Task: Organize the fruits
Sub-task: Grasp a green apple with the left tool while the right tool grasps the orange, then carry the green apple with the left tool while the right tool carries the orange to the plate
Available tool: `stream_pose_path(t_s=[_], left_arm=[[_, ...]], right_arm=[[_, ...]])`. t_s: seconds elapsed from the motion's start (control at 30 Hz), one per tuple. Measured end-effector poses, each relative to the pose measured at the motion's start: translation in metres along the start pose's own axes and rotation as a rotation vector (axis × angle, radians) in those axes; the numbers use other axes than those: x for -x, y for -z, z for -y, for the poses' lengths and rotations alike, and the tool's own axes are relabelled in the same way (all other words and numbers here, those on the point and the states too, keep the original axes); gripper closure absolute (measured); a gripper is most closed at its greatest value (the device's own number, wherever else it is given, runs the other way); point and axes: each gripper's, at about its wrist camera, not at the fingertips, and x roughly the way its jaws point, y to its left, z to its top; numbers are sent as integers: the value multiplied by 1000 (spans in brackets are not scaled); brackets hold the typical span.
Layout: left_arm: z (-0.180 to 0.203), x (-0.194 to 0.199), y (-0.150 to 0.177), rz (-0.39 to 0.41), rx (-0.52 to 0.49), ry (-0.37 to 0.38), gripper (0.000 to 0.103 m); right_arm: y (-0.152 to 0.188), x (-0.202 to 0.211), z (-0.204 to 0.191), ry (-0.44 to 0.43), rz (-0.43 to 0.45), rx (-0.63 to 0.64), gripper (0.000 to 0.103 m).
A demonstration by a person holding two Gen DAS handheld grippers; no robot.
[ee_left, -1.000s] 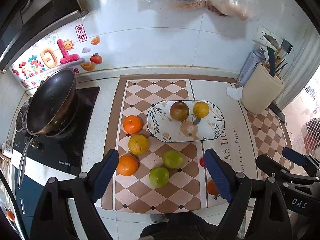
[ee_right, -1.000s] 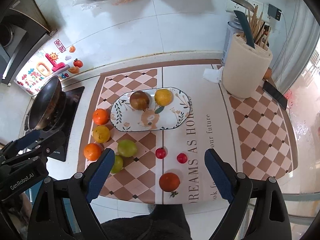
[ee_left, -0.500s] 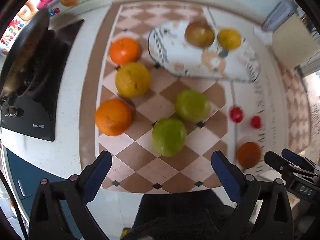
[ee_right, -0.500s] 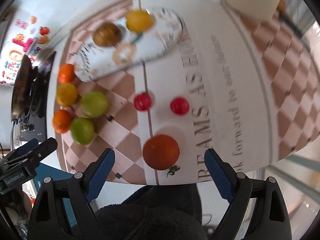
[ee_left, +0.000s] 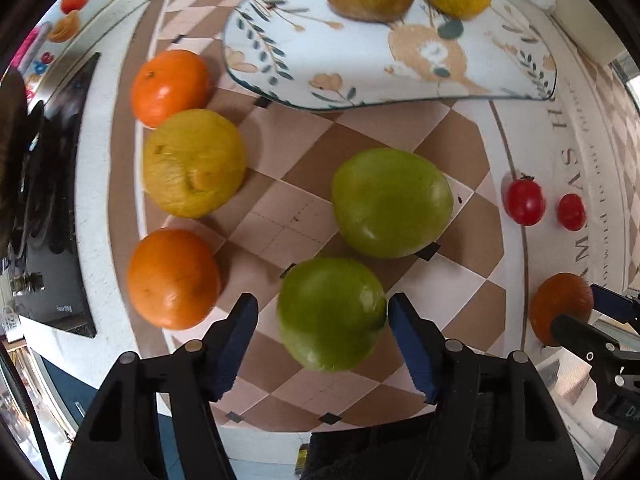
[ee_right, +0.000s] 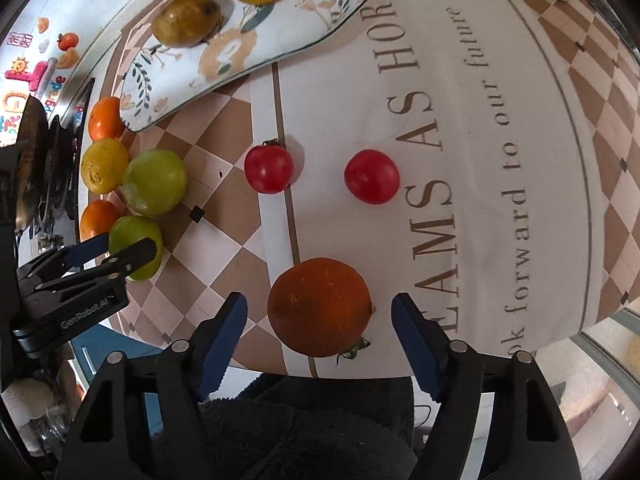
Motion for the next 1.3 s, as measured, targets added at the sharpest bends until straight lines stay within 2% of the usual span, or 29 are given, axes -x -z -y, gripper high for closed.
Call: stream_pose_path(t_s=[0.03,0.07,0.13,0.27,0.33,0.43,0.67,0.8,0.83,0.97,1.07,1.2,1.3], left_arm=[[1,-5,-1,-12,-2,0,40],[1,-9,-1,-22,-1,6,49],[0,-15,-1,-25,15,30,50],[0,-15,0,-10,30,48,50],[-5,-15,1,9,54,60,50],[-10,-17,15,-5,86,102,50],[-11,-22,28,24,131,115,50],[-15,-21,35,47,138,117,50],[-9,-20,24,51,140,122,50],[-12,12,19,95,154,169,50],[-18,47,15,154,157,222,50],[-26,97,-8,245,144,249,50],[-40,114,-39,287,147,225,50]], right_arm=[[-1,-4,0,0,-12,-1,28],[-1,-6,0,-2,-19,-2,28],[-2,-13,-1,-13,-33,-6,28],[-2,-20,1,-12,-34,1,43],[-2,-18,-1,-9,-13,13,44],[-3,-20,-5,-13,-18,29,44],[-8,-25,-8,-32,-30,12,43],[-7,-24,-16,0,-3,57,44],[-6,-24,-18,4,-3,66,44],[-7,-13,-20,-28,13,61,44],[-18,12,-20,-66,64,48,45],[-51,48,-21,-91,149,50,45],[-88,61,-24,-63,198,68,45]])
